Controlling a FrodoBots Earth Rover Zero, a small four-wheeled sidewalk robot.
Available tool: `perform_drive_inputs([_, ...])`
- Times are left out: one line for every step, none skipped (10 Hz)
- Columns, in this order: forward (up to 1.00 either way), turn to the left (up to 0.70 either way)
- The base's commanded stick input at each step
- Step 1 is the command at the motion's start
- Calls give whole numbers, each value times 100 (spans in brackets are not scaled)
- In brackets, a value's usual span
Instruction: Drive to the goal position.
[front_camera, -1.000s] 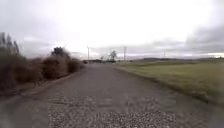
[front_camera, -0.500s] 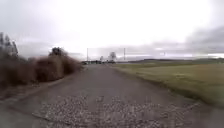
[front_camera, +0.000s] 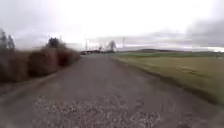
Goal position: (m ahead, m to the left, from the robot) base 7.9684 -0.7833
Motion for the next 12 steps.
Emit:
perform_drive_inputs([100,0])
perform_drive_inputs([100,0])
perform_drive_inputs([100,0])
perform_drive_inputs([100,10])
perform_drive_inputs([100,27])
perform_drive_inputs([100,36])
perform_drive_inputs([100,17])
perform_drive_inputs([100,0])
perform_drive_inputs([100,0])
perform_drive_inputs([100,0])
perform_drive_inputs([100,0])
perform_drive_inputs([100,0])
